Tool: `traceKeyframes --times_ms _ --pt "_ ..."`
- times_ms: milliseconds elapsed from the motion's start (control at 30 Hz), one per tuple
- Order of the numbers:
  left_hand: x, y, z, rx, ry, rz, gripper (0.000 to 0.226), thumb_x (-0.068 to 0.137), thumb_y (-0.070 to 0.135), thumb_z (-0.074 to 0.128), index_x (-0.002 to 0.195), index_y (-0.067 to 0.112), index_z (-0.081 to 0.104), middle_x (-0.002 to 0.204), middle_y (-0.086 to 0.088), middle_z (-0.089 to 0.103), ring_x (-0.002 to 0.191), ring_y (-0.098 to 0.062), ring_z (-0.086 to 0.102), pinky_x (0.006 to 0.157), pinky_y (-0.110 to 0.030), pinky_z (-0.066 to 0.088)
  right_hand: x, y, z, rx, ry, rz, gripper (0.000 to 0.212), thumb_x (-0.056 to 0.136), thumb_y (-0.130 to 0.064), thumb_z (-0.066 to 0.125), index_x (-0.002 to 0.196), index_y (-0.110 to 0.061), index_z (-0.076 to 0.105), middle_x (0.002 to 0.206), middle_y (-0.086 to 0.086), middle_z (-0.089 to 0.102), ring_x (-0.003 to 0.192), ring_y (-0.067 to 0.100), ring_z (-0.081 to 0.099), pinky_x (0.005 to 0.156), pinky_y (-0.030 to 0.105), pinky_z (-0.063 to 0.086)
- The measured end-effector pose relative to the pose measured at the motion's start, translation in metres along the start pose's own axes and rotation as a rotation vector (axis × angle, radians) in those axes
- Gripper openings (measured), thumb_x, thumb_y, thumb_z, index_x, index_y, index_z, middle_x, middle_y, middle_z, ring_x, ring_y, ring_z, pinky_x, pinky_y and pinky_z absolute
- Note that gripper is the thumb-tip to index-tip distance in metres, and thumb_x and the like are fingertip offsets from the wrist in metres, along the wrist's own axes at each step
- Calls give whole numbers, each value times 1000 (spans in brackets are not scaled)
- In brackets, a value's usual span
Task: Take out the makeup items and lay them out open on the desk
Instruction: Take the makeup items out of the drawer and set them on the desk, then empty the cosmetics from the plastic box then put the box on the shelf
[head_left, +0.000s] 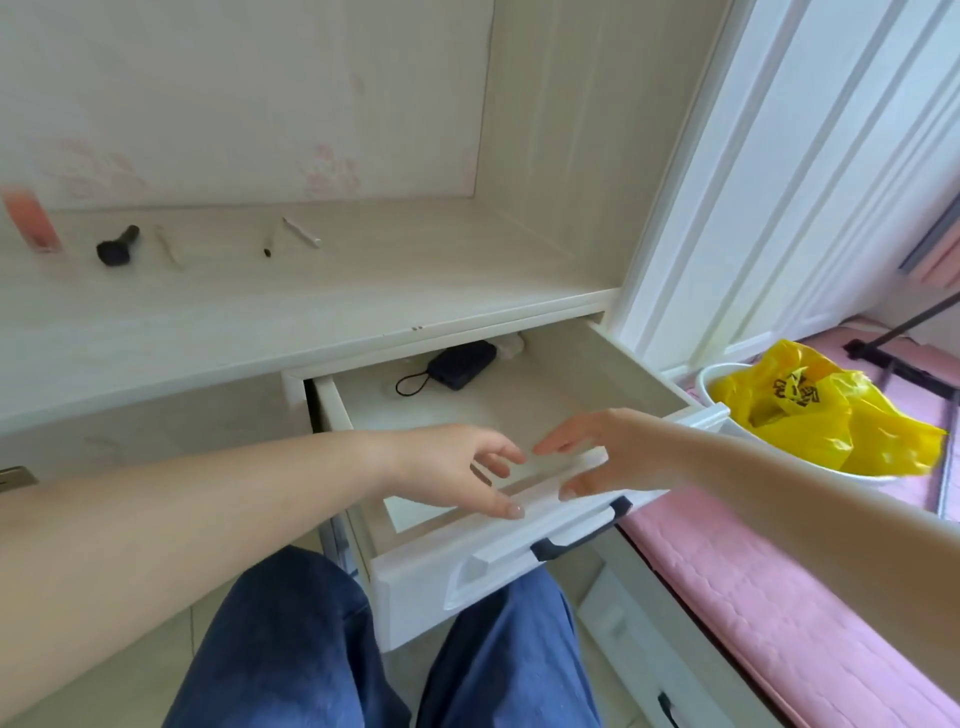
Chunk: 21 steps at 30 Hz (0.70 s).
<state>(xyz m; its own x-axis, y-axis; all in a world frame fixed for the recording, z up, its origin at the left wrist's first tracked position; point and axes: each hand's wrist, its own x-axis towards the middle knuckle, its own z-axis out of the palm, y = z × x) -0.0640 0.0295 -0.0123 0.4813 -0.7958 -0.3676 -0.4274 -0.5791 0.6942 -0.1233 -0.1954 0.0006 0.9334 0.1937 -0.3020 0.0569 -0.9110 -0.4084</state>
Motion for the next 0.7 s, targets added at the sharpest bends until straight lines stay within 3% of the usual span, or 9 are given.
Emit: traceKeyframes --times_ms 100,233,333,700 --pt "-1 -2 15 68 -39 18 78 76 49 70 142 37 31 138 17 44 116 -2 49 94 -17 37 -6 9 12 -108 19 15 50 68 -45 72 113 -54 53 112 -30 54 102 1 55 90 25 45" --pt "-3 -4 24 178 14 67 72 80 38 69 142 34 33 136 17 46 116 -4 48 98 -19 37 -6 11 18 -220 66 -90 45 79 -32 68 121 -42 55 122 -22 53 111 4 51 96 27 41" --pt "-4 -4 25 217 47 92 64 81 36 67 139 35 39 131 17 50 113 -4 48 101 -24 39 -4 11 16 -244 82 -114 40 82 -29 66 118 -43 56 119 -21 55 108 7 54 88 35 50" --pt "5 -15 5 316 121 79 52 85 34 60 134 40 44 120 5 61 110 -17 54 95 -40 44 28 12 7 -338 136 -126 37 86 -34 63 121 -42 56 123 -25 55 111 5 53 92 31 44"
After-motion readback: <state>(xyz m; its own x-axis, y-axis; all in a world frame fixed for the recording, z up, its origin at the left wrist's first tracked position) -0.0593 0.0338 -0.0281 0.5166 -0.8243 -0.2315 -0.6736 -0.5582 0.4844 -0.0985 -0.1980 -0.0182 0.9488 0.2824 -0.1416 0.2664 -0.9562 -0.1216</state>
